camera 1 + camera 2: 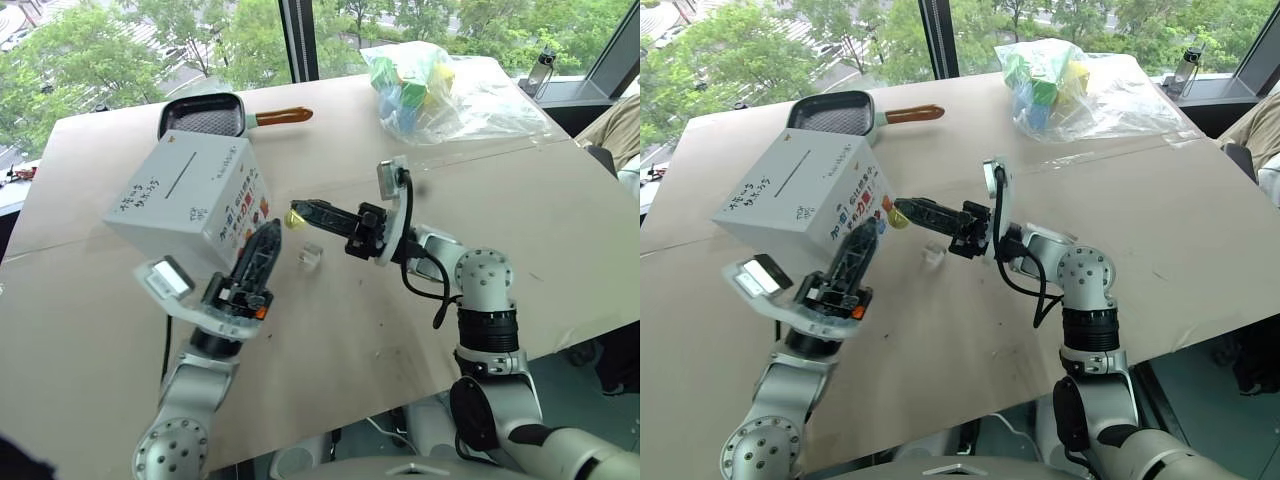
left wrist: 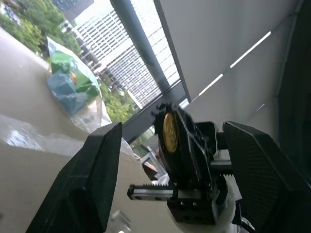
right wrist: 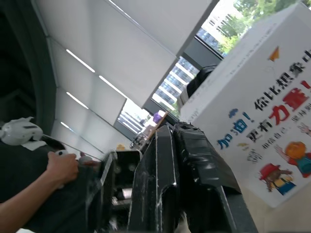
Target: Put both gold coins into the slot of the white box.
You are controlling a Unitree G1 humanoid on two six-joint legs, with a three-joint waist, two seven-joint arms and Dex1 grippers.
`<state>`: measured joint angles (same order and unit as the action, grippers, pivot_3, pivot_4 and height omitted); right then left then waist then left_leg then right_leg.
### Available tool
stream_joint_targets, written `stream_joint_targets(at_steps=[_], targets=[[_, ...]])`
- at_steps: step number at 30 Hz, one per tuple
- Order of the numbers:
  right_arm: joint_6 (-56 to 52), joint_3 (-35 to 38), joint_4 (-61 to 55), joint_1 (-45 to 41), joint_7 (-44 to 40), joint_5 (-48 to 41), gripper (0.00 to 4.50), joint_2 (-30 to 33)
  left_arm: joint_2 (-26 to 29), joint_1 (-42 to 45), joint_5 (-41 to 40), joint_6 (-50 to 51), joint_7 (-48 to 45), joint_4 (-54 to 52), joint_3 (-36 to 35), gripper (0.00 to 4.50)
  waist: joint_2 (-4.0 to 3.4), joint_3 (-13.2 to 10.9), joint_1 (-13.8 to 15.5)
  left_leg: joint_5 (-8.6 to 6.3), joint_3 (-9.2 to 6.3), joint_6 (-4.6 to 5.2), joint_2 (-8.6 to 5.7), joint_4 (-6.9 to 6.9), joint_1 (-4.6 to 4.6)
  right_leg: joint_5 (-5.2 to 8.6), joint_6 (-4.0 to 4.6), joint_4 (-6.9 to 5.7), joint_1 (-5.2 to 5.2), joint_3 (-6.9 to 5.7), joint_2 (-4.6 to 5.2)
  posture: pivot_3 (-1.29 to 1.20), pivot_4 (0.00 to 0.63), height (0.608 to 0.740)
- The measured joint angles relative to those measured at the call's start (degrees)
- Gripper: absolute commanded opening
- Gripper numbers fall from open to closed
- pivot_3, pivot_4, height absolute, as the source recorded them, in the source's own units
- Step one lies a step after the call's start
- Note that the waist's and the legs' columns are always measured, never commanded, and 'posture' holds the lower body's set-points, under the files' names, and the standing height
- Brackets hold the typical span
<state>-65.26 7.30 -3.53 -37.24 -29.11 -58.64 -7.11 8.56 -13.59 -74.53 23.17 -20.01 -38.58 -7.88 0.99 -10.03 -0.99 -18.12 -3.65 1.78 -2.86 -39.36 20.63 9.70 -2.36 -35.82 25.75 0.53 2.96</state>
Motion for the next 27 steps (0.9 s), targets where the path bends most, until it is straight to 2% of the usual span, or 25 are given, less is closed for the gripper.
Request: stream_joint_targets(at_steps=[1, 16, 17, 18, 20, 27], targets=[[-0.14, -0.01, -0.01, 0.0, 0.34, -0.53, 0.0, 0.06, -0.18, 0.01, -0.26, 0.14, 0.13, 0.0, 0.58, 1.71, 0.0, 0.0, -0.02, 0.0, 0.02, 0.0, -0.01, 0.0, -0.01, 0.0, 0.0, 0.0, 0.0, 0.02, -0.04, 0.0, 0.15, 0.721], [-0.6, -1.84, -0.4, 0.02, 1.68, -4.47, 0.0, 1.84, -2.43, 1.61, -2.73, -2.02, 0.85, 0.45, 1.24, 1.71, 0.0, 0.0, -0.01, 0.0, 0.02, 0.0, 0.0, 0.0, 0.0, 0.0, 0.0, 0.01, 0.0, 0.02, -0.06, 0.0, 0.15, 0.721], [-0.59, -2.0, -0.4, 0.02, 1.67, -4.5, 0.0, 2.05, -2.35, 1.61, -2.73, -2.02, 0.53, 0.45, 1.38, 1.16, 0.0, 0.0, -0.01, 0.0, 0.03, 0.0, 0.0, 0.0, 0.0, 0.0, 0.0, 0.01, 0.0, 0.02, -0.07, 0.0, 0.15, 0.721], [-0.58, -2.2, -0.4, 0.02, 1.67, -4.51, 0.0, 2.18, -2.3, 1.6, -2.73, -2.02, 0.37, 0.45, 1.56, 0.91, 0.0, 0.0, 0.0, 0.0, 0.03, 0.0, 0.0, 0.0, 0.0, 0.0, 0.0, 0.01, 0.0, 0.02, -0.07, 0.0, 0.15, 0.721], [-0.49, -2.41, -0.41, 0.02, 1.63, -4.62, 0.0, 2.3, -2.2, 1.53, -2.77, -1.92, 0.24, 0.45, 1.76, 0.05, 0.0, 0.0, 0.0, 0.0, 0.03, 0.0, 0.0, 0.0, 0.0, 0.0, 0.0, 0.01, 0.0, 0.02, -0.07, 0.0, 0.15, 0.721], [-0.05, -3.04, -0.48, 0.02, 1.38, -4.91, 0.0, 2.55, -2.25, 1.61, -2.9, -1.81, 0.17, 0.49, 2.34, 0.05, 0.0, 0.0, 0.01, 0.0, 0.02, 0.01, 0.0, 0.0, 0.0, 0.01, 0.0, 0.01, 0.0, 0.02, -0.07, 0.0, 0.15, 0.721]])
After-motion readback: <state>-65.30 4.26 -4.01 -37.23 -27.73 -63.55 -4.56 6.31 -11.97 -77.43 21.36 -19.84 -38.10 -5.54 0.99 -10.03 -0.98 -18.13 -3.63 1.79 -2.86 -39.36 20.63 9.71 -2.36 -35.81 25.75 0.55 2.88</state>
